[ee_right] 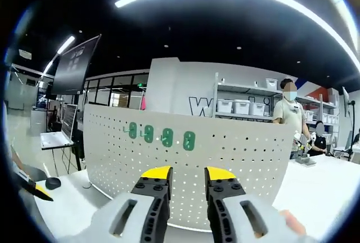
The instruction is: Insert the hook assembly into the mounting plate slot until the hook locks in place.
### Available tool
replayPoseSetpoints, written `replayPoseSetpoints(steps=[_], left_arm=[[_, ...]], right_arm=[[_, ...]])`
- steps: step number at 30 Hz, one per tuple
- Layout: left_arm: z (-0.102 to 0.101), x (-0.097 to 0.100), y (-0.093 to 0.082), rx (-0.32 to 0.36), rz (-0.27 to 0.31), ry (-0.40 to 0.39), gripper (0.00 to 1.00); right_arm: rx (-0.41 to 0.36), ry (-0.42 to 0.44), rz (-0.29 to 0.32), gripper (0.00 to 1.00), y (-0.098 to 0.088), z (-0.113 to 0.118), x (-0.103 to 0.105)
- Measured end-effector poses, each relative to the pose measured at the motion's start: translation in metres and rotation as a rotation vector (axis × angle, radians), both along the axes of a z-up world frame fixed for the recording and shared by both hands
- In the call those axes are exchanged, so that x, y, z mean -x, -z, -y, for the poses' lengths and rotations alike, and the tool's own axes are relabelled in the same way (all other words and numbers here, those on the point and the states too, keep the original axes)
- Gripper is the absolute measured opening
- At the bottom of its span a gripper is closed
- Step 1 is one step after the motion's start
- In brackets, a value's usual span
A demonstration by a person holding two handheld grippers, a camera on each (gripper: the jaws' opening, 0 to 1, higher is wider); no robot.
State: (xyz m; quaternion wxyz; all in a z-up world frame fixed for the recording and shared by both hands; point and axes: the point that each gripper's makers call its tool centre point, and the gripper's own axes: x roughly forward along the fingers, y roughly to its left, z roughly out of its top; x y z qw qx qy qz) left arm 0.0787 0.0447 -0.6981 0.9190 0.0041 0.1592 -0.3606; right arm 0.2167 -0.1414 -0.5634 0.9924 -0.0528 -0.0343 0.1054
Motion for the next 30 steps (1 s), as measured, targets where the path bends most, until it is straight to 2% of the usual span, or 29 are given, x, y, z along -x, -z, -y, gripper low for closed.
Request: replayPoseSetpoints(steps=[4, 9, 15, 18, 21, 30], left_arm=[[0.000, 0.000, 0.000, -0.005, 0.000, -0.003, 0.77], [-0.002, 0.000, 0.000, 0.002, 0.001, -0.012, 0.77], [-0.004, 0.001, -0.001, 0.001, 0.007, -0.023, 0.76], [-0.006, 0.001, -0.002, 0.001, 0.018, -0.033, 0.75], [-0.006, 0.001, -0.001, 0.004, 0.015, -0.042, 0.75], [-0.015, -0.004, -0.011, 0.016, 0.062, -0.090, 0.74]], right_arm=[[0.004, -0.010, 0.001, 0.21, 0.001, -0.001, 0.007], [0.017, -0.043, -0.035, 0.22, 0.011, -0.007, 0.017], [0.014, -0.068, -0.051, 0.23, 0.016, -0.009, 0.029], [-0.029, -0.088, -0.068, 0.26, 0.017, -0.012, 0.036], [-0.019, -0.100, -0.070, 0.28, 0.020, -0.015, 0.043], [-0.054, -0.135, -0.112, 0.33, 0.033, -0.017, 0.063]])
